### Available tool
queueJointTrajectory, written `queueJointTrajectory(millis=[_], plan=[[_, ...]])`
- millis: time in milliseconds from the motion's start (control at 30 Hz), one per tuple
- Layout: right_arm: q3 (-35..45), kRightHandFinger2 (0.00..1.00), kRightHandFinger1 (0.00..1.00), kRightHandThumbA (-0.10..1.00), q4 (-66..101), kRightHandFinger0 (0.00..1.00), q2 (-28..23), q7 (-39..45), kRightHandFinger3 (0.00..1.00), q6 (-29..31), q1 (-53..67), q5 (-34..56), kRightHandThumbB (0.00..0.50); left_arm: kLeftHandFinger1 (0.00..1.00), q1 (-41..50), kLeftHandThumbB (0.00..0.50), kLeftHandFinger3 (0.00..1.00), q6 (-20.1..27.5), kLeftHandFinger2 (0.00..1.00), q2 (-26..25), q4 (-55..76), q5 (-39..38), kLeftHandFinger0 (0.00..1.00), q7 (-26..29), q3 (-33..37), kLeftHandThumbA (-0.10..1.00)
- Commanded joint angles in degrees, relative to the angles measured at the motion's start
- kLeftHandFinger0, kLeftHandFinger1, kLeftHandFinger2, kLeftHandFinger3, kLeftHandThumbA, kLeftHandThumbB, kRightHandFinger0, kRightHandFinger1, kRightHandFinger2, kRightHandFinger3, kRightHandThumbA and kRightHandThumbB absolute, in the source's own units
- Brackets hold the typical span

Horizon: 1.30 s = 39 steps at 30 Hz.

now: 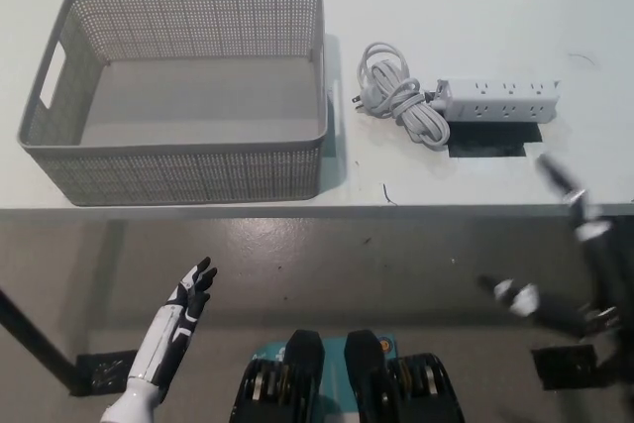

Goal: Use the right hand to pick up a power strip and put it into a container on the left side

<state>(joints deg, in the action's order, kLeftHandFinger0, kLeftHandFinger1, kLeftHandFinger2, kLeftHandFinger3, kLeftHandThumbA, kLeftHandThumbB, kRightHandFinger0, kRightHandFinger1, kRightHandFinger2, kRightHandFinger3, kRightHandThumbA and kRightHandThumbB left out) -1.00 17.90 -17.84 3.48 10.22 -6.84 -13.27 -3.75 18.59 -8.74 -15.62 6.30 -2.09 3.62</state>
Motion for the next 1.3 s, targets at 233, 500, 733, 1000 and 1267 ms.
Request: queueJointTrajectory(millis=[233, 500, 733, 1000, 1267], plan=[[-3.2, 1.00, 1.00, 1.00, -5.5, 1.00, -24.1, 22.6, 1.00, -28.6, -41.7, -2.7, 0.389, 1.00, -1.5, 0.195, 1.00, 5.0, 1.00, -2.3, 1.4, 2.6, 1.00, -0.4, 0.5, 1.00], [-14.8, 1.00, 1.00, 1.00, -36.9, 1.00, -21.5, 31.3, 1.00, -28.4, -62.8, -8.8, 0.391, 1.00, -1.8, 0.206, 1.00, 5.5, 1.00, -2.1, 1.4, 2.2, 1.00, -1.1, 0.9, 1.00], [-23.2, 1.00, 1.00, 1.00, -65.9, 1.00, -14.9, 36.9, 1.00, -20.5, -76.4, -10.7, 0.296, 1.00, -1.9, 0.203, 1.00, 5.8, 1.00, -2.0, 0.9, 2.6, 1.00, -1.4, 1.4, 1.00], [-28.0, 1.00, 1.00, 1.00, -85.2, 1.00, -7.7, 38.8, 1.00, -18.5, -84.8, -10.7, 0.329, 1.00, -1.9, 0.197, 1.00, 5.9, 1.00, -2.0, 0.7, 2.6, 1.00, -1.6, 1.6, 1.00], [-28.6, 1.00, 1.00, 1.00, -95.8, 1.00, -1.5, 33.8, 1.00, -22.4, -87.0, -9.5, 0.401, 1.00, -1.7, 0.179, 1.00, 5.7, 1.00, -1.9, 1.0, 3.0, 1.00, -1.4, 2.2, 1.00]])
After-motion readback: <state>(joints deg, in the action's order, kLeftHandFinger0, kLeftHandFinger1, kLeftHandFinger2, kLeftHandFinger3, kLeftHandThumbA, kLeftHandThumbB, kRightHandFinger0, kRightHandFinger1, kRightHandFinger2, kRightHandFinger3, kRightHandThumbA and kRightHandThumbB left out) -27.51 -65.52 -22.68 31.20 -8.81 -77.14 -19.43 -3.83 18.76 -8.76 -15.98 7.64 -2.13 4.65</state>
